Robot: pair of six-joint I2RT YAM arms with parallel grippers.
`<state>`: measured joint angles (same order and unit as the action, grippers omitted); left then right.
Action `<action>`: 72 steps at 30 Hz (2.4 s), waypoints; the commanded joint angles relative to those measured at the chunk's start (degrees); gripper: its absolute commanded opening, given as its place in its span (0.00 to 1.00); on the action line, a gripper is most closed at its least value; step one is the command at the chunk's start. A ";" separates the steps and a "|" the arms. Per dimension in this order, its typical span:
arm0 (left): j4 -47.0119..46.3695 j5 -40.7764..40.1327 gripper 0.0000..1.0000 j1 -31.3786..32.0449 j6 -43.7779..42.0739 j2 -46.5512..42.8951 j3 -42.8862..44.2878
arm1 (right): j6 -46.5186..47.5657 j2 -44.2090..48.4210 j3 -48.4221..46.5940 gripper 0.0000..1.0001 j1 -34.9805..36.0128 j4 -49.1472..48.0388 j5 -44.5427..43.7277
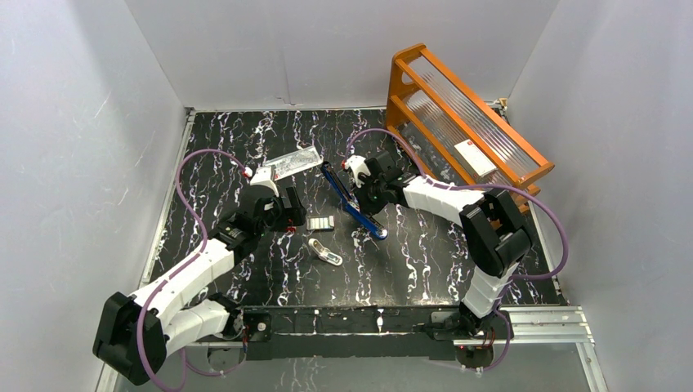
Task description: Load the staples into the stapler
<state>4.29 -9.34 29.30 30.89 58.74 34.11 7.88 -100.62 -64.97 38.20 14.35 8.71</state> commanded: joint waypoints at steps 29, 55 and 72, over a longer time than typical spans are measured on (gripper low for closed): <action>-0.96 -0.24 0.88 -0.12 -0.57 0.23 0.49 | -0.77 3.37 -1.83 0.10 -0.57 -0.85 2.91; -0.72 -0.31 0.88 -0.12 -0.48 0.06 0.22 | -1.86 2.12 -1.14 0.09 -0.56 -1.08 2.12; -1.11 -0.12 0.88 -0.12 -0.48 0.50 0.23 | -1.64 0.82 -0.99 0.09 -0.58 -0.88 1.39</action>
<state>4.27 -9.34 29.30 30.68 59.48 34.11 6.22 -100.09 -65.04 37.89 14.50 10.44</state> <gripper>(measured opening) 0.880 0.239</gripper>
